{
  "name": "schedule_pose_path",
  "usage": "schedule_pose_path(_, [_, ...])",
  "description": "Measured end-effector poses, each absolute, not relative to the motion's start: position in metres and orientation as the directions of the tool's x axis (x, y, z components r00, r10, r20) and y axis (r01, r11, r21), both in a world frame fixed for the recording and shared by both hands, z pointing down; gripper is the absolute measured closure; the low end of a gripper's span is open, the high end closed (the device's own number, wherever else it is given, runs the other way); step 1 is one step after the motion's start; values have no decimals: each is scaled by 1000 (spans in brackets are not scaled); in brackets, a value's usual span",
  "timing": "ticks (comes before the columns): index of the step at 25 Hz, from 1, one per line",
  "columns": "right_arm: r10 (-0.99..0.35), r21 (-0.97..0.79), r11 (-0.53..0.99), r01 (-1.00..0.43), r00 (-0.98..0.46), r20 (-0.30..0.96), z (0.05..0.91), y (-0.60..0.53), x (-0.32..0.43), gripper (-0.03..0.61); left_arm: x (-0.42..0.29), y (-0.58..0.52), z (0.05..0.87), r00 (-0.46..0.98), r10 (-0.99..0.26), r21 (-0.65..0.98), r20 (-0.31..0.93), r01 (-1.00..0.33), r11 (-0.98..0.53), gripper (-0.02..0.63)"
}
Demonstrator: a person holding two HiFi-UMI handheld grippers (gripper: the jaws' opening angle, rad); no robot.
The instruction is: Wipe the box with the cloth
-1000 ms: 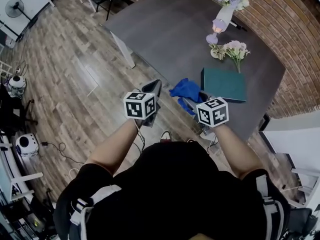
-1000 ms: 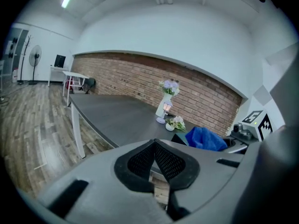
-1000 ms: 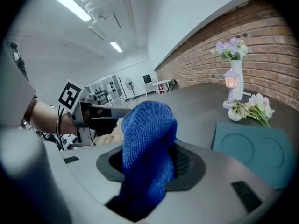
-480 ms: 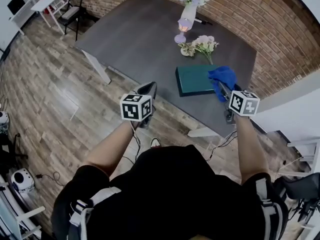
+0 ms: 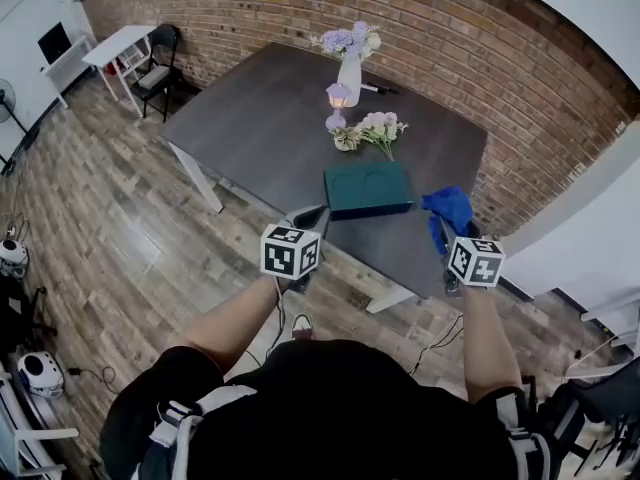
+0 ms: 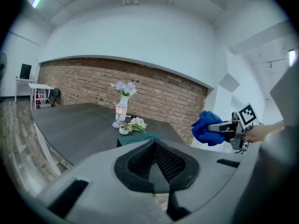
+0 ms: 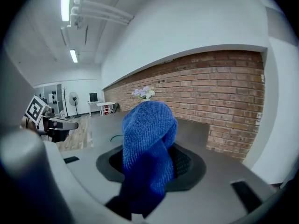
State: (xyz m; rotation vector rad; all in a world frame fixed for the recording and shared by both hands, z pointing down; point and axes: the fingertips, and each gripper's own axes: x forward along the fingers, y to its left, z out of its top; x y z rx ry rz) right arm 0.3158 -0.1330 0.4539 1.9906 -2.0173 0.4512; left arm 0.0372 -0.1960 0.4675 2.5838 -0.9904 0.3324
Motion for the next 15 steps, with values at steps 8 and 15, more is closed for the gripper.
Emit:
schedule_pose_path(8, [-925, -59, 30, -998, -50, 378, 457, -95, 335, 402, 52, -144, 462, 685, -640, 199, 348, -721, -663, 606])
schedule_pose_path(15, [-923, -81, 72, -994, -97, 371, 461, -85, 324, 401, 43, -125, 462, 650, -664, 181, 370, -751, -635, 606])
